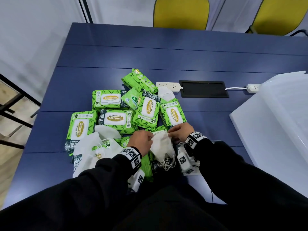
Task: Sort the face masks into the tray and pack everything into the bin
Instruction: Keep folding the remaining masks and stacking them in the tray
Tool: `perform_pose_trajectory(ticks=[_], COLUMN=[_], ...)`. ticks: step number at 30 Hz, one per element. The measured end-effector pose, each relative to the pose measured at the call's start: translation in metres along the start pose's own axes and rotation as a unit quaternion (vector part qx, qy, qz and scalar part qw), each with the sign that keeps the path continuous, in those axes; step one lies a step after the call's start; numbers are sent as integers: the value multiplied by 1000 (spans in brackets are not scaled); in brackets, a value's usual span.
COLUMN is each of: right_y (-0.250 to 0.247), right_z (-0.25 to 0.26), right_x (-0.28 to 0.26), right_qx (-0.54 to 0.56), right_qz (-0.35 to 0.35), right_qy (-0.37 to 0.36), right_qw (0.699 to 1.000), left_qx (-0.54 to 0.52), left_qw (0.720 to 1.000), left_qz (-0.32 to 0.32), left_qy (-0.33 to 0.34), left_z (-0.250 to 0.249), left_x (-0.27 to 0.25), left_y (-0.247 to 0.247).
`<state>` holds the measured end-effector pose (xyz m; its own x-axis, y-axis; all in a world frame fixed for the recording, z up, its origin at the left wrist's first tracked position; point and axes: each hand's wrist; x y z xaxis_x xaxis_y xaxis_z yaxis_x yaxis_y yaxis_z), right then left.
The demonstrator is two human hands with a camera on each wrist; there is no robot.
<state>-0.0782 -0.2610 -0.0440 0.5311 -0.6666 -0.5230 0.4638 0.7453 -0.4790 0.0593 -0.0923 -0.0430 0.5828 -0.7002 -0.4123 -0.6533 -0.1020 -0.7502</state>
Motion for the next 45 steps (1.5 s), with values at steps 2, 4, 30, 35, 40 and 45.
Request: perform_pose_trajectory(ticks=[2, 4, 30, 35, 40, 45], right_y=[1, 1, 11, 12, 14, 13], right_z=[1, 2, 14, 25, 34, 35], right_x=[-1, -2, 4, 5, 5, 6], right_qx=[7, 35, -188, -256, -304, -309], right_qz=[-1, 4, 61, 83, 101, 91], right_qy=[0, -3, -157, -201, -209, -209], right_qw=[1000, 999, 968, 942, 924, 923], left_qx=[-28, -53, -144, 4, 25, 59], left_qw=[1000, 999, 988, 996, 996, 991], left_qz=[5, 3, 49, 80, 64, 104], left_qy=[-8, -11, -4, 35, 47, 55], left_z=[3, 6, 22, 24, 25, 30], left_x=[0, 0, -6, -1, 2, 5], left_y=[1, 2, -9, -11, -8, -12])
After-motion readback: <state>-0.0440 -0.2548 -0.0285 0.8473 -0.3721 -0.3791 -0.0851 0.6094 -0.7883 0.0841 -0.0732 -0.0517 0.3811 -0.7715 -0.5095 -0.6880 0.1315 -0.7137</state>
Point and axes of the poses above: each hand's wrist, its own x-axis towards the middle knuckle, its own y-axis out of the palm, z = x × y, and after that the axes turned 8 degrees about -y, right-handed
